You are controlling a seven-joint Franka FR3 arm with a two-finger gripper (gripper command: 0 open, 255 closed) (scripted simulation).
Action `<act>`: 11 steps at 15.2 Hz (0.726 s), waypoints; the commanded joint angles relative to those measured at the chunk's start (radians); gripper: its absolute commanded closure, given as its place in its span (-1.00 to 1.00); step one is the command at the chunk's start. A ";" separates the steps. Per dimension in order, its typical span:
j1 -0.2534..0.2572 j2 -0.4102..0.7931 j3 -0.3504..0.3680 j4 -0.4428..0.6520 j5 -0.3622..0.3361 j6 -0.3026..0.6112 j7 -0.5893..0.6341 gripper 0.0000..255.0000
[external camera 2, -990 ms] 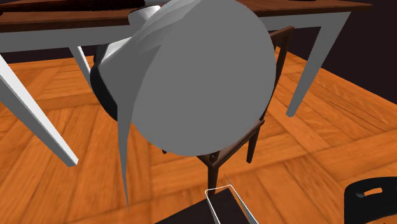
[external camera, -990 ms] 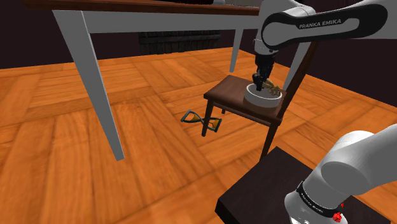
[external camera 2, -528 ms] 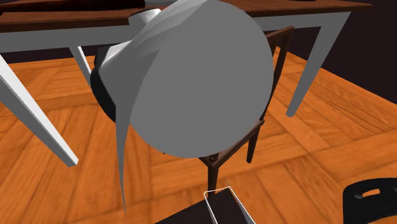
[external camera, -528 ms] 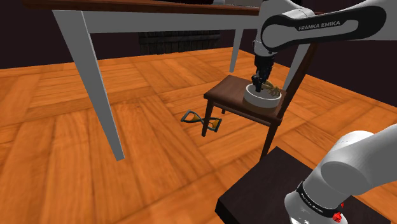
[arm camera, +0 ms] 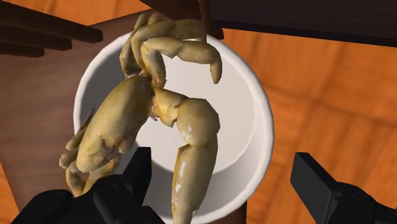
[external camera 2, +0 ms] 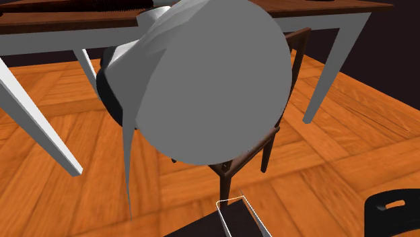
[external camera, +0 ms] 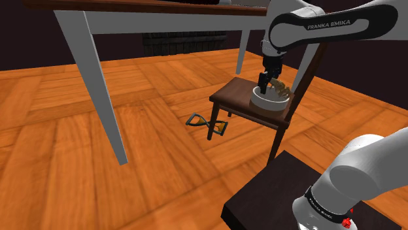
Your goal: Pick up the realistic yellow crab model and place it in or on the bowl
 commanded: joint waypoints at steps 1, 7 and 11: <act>0.004 0.001 0.008 0.048 0.006 -0.048 -0.001 -1.00; 0.007 0.007 0.018 0.111 0.013 -0.106 -0.003 -1.00; 0.007 0.007 0.017 0.111 0.013 -0.106 -0.003 -1.00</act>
